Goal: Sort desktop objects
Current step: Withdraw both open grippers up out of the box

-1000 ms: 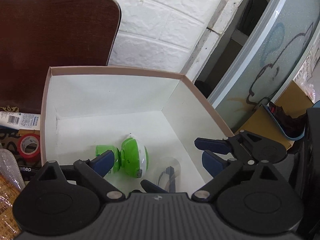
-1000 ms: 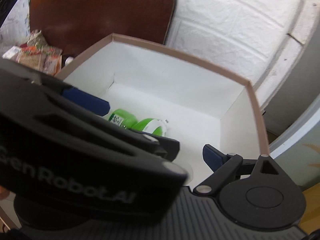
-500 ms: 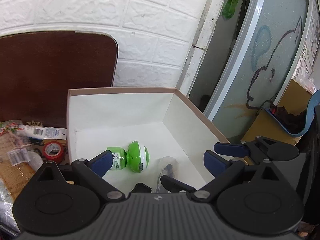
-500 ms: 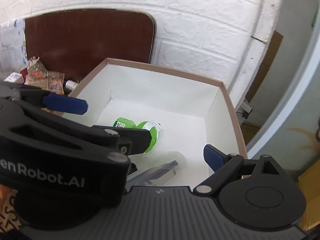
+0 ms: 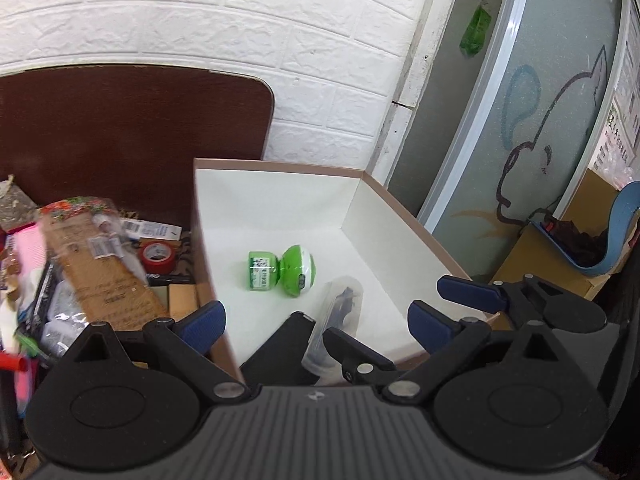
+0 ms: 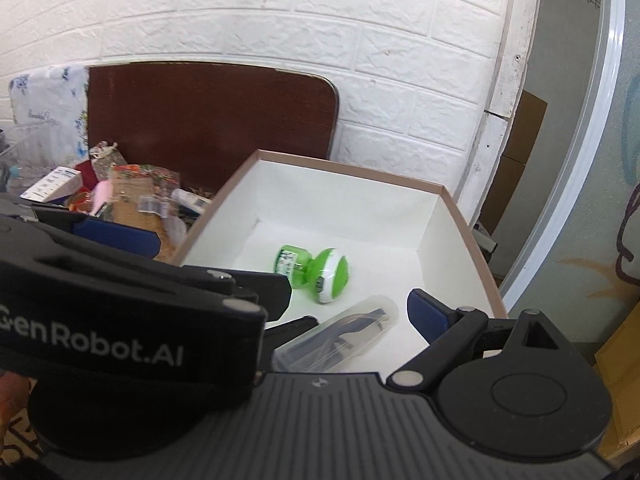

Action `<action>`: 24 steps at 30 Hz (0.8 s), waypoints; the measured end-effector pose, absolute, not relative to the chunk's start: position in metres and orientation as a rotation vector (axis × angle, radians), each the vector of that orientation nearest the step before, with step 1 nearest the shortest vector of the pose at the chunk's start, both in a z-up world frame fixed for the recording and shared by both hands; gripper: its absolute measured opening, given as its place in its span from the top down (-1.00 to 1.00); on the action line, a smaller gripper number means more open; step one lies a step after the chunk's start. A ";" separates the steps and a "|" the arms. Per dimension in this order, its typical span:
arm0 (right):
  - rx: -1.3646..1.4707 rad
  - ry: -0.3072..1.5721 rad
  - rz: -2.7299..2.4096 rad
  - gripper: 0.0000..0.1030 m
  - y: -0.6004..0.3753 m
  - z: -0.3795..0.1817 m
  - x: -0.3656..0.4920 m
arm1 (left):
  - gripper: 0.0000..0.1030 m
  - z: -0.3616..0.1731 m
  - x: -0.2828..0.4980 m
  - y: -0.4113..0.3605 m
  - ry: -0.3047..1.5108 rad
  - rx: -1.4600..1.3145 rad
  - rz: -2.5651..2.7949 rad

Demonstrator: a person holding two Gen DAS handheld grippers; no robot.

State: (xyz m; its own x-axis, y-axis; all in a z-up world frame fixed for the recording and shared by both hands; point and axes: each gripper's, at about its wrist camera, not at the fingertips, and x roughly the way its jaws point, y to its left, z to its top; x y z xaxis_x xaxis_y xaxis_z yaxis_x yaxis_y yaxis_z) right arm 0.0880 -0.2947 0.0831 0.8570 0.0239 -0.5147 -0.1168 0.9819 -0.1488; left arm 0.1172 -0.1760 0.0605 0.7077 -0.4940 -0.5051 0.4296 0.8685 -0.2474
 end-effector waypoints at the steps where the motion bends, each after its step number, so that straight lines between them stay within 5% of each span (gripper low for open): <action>1: -0.178 0.529 0.077 -0.81 -0.291 0.083 0.082 | -0.95 0.060 0.112 -0.173 0.578 -0.109 -0.509; 24: -0.126 0.536 0.206 -0.83 -0.211 0.026 0.006 | -0.95 0.008 0.022 -0.091 0.570 -0.142 -0.394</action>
State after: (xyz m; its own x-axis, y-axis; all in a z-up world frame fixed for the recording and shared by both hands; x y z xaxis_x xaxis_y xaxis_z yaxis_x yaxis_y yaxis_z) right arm 0.0059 -0.2115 0.0263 0.8398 0.1618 -0.5182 -0.2274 0.9716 -0.0652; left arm 0.0217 -0.0905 0.0081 0.7702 -0.4003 -0.4966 0.3229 0.9161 -0.2377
